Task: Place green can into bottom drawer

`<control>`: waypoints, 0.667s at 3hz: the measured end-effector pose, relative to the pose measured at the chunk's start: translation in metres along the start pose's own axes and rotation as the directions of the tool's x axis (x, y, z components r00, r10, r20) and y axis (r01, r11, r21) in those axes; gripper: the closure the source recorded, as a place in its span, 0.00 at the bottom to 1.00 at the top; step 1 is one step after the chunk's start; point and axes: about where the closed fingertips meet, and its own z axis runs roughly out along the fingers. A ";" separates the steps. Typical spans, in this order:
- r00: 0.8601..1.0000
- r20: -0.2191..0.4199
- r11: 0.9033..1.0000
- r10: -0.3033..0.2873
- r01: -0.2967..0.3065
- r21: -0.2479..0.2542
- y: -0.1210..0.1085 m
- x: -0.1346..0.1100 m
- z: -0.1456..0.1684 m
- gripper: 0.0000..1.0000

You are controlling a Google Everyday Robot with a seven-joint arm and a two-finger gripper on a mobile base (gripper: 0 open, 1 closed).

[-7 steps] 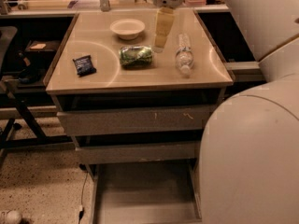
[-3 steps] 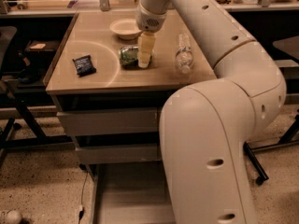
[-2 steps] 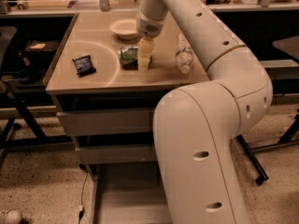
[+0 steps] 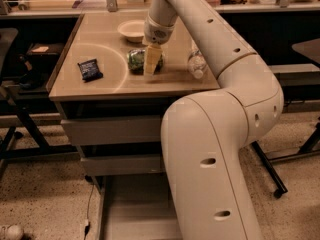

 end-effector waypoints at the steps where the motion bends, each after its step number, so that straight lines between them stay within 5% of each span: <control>1: 1.000 0.000 1.000 0.000 0.000 0.001 0.000 0.000 0.000 0.42; 2: 1.000 0.000 1.000 0.000 0.000 0.001 0.000 0.000 0.000 0.65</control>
Offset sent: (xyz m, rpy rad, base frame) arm 0.0002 0.0002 -0.0001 0.0003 -0.0005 -0.0001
